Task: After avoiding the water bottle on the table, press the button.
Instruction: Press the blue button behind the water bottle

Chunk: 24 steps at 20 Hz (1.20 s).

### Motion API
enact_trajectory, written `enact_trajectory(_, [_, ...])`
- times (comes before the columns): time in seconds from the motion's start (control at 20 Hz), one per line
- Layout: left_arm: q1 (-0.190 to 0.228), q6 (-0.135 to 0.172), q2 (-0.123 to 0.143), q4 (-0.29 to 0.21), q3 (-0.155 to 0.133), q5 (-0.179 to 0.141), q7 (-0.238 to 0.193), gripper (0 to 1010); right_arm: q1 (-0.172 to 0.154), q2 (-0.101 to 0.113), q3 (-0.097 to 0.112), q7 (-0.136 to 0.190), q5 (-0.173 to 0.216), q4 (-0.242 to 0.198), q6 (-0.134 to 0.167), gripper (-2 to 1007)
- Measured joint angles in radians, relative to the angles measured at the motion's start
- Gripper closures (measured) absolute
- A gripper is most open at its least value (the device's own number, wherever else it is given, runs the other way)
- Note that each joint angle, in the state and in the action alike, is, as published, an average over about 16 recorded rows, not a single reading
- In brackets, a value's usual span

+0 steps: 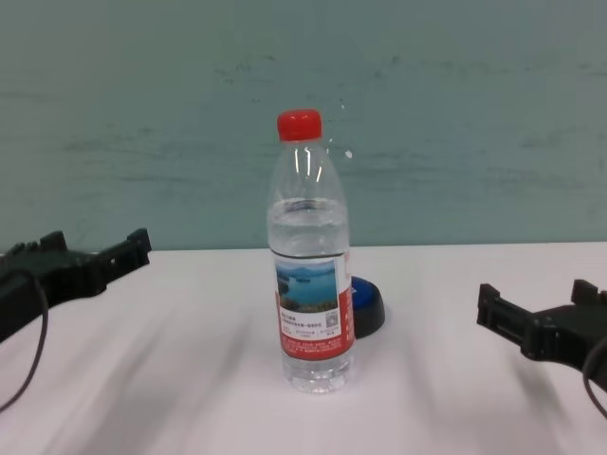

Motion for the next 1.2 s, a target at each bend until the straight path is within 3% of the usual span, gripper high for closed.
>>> enact_trajectory(0.65, [0.063,-0.001,-0.018,-0.062,0.000,0.010,0.006,0,0.000,0.000,0.000,0.000,0.000,0.000,0.000,1])
enact_trajectory(1.2, [0.104,-0.001,-0.035,-0.102,0.026,0.019,0.005,0,0.000,0.000,0.000,0.000,0.000,0.000,0.000,1])
